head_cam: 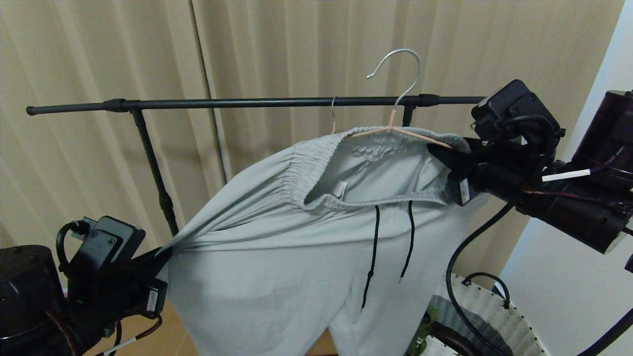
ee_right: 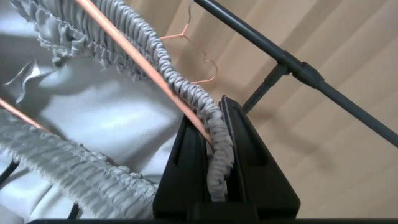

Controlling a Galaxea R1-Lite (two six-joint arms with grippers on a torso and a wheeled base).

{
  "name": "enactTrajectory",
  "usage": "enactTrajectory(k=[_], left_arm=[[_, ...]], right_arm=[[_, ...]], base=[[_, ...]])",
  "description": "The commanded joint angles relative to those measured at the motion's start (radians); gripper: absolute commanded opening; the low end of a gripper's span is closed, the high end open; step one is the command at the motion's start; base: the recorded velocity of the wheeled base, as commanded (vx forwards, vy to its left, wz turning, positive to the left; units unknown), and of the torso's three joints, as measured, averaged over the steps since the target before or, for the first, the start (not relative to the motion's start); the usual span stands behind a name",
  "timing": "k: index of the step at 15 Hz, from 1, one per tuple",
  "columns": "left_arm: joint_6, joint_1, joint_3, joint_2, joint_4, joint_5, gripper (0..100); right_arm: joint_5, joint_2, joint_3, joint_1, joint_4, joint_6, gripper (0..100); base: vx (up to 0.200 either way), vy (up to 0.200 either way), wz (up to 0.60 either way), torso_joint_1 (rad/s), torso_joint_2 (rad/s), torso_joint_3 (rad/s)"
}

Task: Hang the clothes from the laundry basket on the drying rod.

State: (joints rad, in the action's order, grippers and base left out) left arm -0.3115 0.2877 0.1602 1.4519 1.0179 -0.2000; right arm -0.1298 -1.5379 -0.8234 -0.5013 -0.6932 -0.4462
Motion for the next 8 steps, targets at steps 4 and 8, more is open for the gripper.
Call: enactTrajectory(k=[4,8], left_arm=[[0.002,-0.001,0.025,-0.002,-0.001,-0.001,100],[0.006,0.033,0.033,-0.019,0.001,0.027,100]], right_arm=[[-0.001,0.002,0.01,0.001,-0.002,-0.002,0],[-0.007,0.001,0.013,0.001,0.018,-0.002,0]], base=[[0.0,0.0,0.0,0.0,0.0,0.0],[0.0,0.0,0.0,0.0,0.0,0.0]])
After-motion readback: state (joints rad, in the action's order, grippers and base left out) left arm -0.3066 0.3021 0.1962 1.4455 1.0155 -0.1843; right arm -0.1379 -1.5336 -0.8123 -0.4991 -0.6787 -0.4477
